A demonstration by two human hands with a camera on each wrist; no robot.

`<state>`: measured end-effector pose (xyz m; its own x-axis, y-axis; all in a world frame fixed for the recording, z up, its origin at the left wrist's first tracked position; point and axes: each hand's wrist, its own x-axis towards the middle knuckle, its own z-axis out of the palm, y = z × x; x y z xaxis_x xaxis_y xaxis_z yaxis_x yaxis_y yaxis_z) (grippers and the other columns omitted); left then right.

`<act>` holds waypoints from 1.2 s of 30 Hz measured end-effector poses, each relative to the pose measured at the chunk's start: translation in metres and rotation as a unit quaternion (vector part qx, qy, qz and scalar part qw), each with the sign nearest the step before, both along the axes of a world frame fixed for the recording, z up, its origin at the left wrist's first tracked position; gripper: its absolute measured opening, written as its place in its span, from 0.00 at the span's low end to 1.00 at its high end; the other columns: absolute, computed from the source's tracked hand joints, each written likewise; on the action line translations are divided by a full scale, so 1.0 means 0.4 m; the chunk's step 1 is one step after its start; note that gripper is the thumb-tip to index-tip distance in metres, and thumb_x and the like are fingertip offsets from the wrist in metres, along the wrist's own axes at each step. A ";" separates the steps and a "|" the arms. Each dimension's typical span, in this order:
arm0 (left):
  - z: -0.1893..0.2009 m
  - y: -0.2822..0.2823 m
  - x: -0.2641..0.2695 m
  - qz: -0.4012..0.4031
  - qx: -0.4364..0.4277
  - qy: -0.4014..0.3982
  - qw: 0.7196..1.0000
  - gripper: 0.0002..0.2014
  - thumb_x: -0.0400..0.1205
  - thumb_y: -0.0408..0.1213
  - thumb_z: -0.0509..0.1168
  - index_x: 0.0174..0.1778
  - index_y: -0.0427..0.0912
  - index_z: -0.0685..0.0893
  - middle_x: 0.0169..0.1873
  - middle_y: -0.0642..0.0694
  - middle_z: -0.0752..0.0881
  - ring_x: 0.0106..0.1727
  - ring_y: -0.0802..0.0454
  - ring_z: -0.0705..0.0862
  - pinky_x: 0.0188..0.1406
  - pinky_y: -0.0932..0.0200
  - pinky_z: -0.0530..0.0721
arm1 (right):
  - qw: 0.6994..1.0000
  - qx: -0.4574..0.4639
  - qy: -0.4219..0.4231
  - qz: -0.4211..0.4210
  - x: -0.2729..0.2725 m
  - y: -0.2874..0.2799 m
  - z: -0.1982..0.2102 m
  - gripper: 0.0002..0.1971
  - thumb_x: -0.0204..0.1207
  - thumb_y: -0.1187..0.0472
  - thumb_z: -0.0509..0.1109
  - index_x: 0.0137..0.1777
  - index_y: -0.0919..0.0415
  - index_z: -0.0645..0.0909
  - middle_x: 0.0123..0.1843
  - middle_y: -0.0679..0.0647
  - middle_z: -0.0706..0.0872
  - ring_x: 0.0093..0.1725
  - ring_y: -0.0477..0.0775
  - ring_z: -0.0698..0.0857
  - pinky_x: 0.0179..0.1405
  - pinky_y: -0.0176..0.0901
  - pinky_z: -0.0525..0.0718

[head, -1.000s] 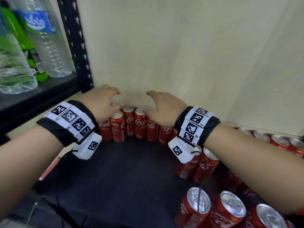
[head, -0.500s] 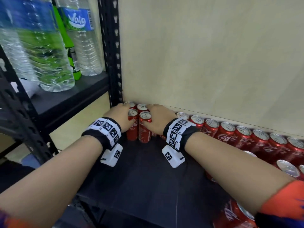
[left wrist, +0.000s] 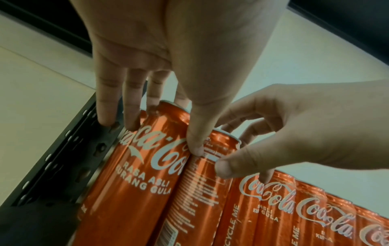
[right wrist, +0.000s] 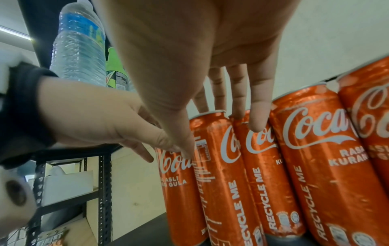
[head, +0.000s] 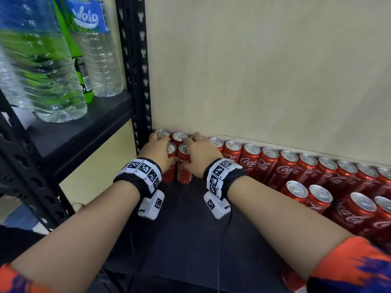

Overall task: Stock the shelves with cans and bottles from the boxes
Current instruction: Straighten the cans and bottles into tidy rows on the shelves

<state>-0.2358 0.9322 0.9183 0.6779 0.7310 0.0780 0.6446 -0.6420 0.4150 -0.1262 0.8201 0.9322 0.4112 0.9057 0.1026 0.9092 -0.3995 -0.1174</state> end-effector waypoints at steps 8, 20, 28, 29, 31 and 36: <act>0.006 -0.014 -0.030 -0.033 0.010 0.009 0.999 0.27 0.69 0.43 0.82 0.60 0.44 0.80 0.59 0.44 0.77 0.58 0.43 0.82 0.58 0.48 0.82 | 0.999 0.013 0.037 -0.007 -0.020 -0.008 -0.007 0.35 0.69 0.55 0.82 0.72 0.62 0.70 0.68 0.63 0.75 0.64 0.66 0.81 0.60 0.56 0.84; 0.028 -0.031 -0.066 -0.058 0.022 0.007 0.998 0.25 0.65 0.43 0.86 0.56 0.46 0.87 0.47 0.52 0.77 0.48 0.50 0.79 0.48 0.56 0.78 | 0.995 0.004 0.092 -0.029 -0.017 -0.071 0.020 0.31 0.69 0.52 0.83 0.71 0.53 0.77 0.66 0.53 0.84 0.63 0.57 0.84 0.58 0.46 0.83; 0.100 -0.086 -0.079 -0.118 -0.031 -0.028 0.992 0.28 0.59 0.50 0.88 0.55 0.53 0.89 0.52 0.53 0.85 0.55 0.51 0.84 0.56 0.51 0.87 | 0.994 0.009 0.104 -0.033 -0.016 -0.200 0.100 0.32 0.68 0.49 0.85 0.71 0.51 0.79 0.64 0.48 0.83 0.63 0.51 0.82 0.56 0.40 0.77; 0.112 -0.099 -0.080 -0.132 -0.030 -0.030 0.990 0.28 0.59 0.51 0.88 0.55 0.53 0.89 0.52 0.53 0.86 0.55 0.52 0.84 0.57 0.50 0.87 | 0.994 0.008 0.101 -0.033 -0.017 -0.217 0.108 0.33 0.68 0.49 0.85 0.72 0.51 0.79 0.64 0.48 0.83 0.63 0.51 0.82 0.58 0.40 0.78; 0.132 -0.125 -0.079 -0.154 -0.026 -0.029 0.987 0.28 0.60 0.51 0.88 0.56 0.53 0.89 0.52 0.55 0.85 0.56 0.53 0.84 0.58 0.53 0.85 | 0.995 0.007 0.095 -0.037 -0.016 -0.250 0.120 0.34 0.67 0.47 0.85 0.73 0.49 0.78 0.66 0.48 0.83 0.64 0.51 0.82 0.61 0.43 0.80; 0.153 -0.183 -0.067 -0.216 -0.046 -0.037 0.975 0.27 0.59 0.49 0.88 0.53 0.55 0.90 0.50 0.59 0.87 0.49 0.61 0.84 0.48 0.63 0.81 | 0.995 -0.002 0.090 -0.048 -0.010 -0.334 0.133 0.36 0.65 0.44 0.85 0.73 0.47 0.78 0.66 0.47 0.84 0.64 0.50 0.83 0.62 0.46 0.81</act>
<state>-0.2625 0.8590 0.9793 0.9190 0.3848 0.0860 0.2886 -0.8053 0.5179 -0.1304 0.6866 0.9855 0.5070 0.8618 0.0162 0.8313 -0.4840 -0.2734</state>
